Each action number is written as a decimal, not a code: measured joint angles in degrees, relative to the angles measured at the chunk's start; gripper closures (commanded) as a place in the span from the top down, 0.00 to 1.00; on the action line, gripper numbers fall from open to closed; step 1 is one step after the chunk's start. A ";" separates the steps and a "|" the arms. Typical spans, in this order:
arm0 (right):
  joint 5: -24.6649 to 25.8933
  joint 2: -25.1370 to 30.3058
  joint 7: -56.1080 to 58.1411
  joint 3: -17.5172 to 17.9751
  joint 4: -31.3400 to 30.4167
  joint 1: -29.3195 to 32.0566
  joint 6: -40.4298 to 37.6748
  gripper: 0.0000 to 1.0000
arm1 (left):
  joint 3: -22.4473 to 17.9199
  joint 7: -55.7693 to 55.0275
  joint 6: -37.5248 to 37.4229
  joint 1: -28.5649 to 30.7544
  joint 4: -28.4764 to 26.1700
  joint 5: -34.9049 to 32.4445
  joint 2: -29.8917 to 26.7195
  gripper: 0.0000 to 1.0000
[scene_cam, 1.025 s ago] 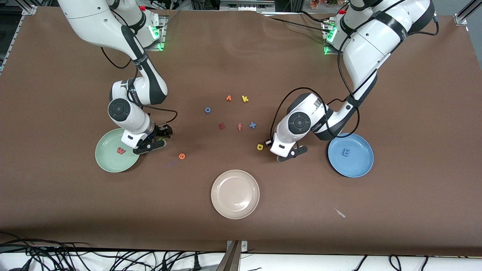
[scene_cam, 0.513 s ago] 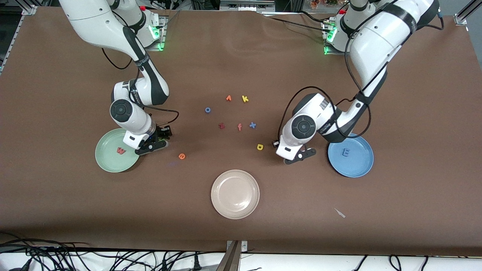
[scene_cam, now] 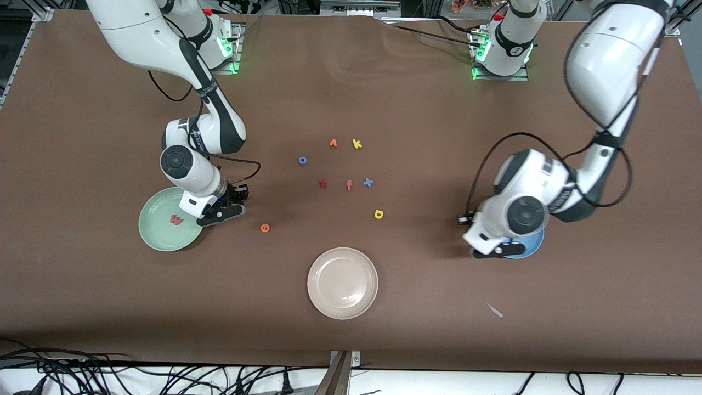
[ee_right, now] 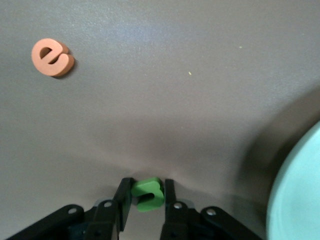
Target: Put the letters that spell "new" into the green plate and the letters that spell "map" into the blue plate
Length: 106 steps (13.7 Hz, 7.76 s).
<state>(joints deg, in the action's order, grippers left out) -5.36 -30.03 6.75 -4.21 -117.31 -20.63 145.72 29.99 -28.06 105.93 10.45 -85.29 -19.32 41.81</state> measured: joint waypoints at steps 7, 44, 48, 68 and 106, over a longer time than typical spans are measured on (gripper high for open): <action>-0.04 -0.34 0.08 0.19 2.24 -0.20 -4.21 0.13 | -0.81 16.83 0.65 10.50 -1.02 -2.53 0.88 0.06; -0.02 -13.06 -35.39 4.00 26.98 -1.28 -12.02 0.94 | -7.58 -52.68 28.12 -28.80 -2.38 -1.71 6.52 0.72; -0.02 -14.86 -35.58 4.03 27.80 -1.29 -12.01 0.75 | -7.67 -52.67 28.11 -28.79 -0.86 -1.71 7.67 0.72; 0.00 -15.11 -29.49 3.64 33.16 1.11 -21.06 0.16 | -7.83 -51.82 28.06 -28.75 0.20 -1.72 8.93 0.27; 5.93 28.12 0.68 -3.60 20.36 7.44 -55.06 1.00 | -7.91 4.85 4.71 -2.09 -0.19 2.25 3.68 1.00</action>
<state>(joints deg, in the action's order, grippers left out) 0.57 -1.91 7.43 -7.81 -96.95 -13.19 90.66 22.09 -23.21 110.64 8.36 -85.47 -17.08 45.48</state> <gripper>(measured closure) 0.000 0.621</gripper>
